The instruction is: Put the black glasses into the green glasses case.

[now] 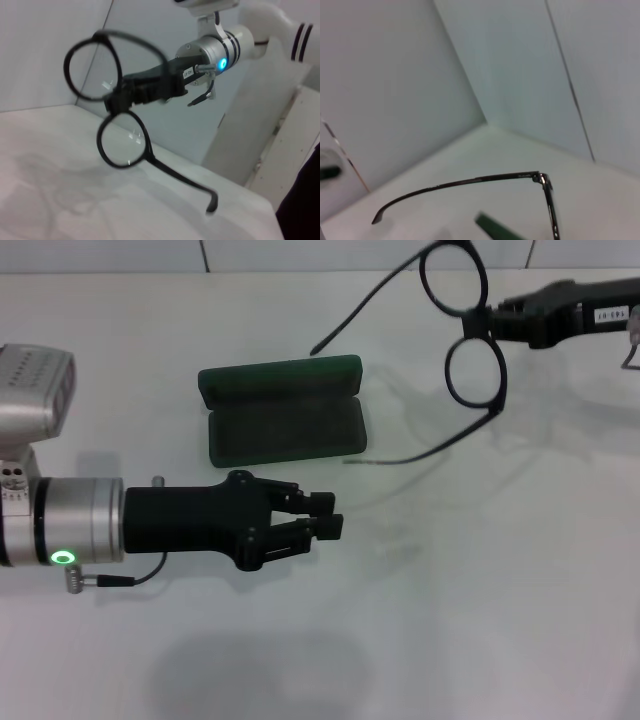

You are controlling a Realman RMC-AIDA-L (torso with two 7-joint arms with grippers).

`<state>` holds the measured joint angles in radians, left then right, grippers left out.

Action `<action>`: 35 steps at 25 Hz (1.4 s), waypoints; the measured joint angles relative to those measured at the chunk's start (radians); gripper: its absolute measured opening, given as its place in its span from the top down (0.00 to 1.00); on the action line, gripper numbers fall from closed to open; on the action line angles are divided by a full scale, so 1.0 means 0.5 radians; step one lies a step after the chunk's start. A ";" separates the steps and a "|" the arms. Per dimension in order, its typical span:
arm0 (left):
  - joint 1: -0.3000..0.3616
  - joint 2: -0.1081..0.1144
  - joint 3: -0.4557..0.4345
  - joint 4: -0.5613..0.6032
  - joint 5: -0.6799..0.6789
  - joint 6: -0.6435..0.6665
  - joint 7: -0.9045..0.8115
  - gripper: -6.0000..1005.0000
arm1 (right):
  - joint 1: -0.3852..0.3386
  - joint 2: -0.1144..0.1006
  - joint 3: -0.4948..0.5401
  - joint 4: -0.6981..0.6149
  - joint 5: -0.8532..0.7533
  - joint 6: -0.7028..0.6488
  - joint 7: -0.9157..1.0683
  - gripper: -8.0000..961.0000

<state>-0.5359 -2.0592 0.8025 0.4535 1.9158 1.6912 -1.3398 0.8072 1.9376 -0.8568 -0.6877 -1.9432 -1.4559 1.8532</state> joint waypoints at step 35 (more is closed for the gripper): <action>-0.186 -0.049 0.005 -0.272 -0.499 0.112 0.054 0.99 | -0.024 0.154 -0.210 0.191 0.390 -0.172 -0.421 0.92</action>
<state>-0.6290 -2.0838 0.8049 0.3175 1.6665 1.7472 -1.3126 0.7951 2.0147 -0.9621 -0.5920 -1.7480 -1.5419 1.6427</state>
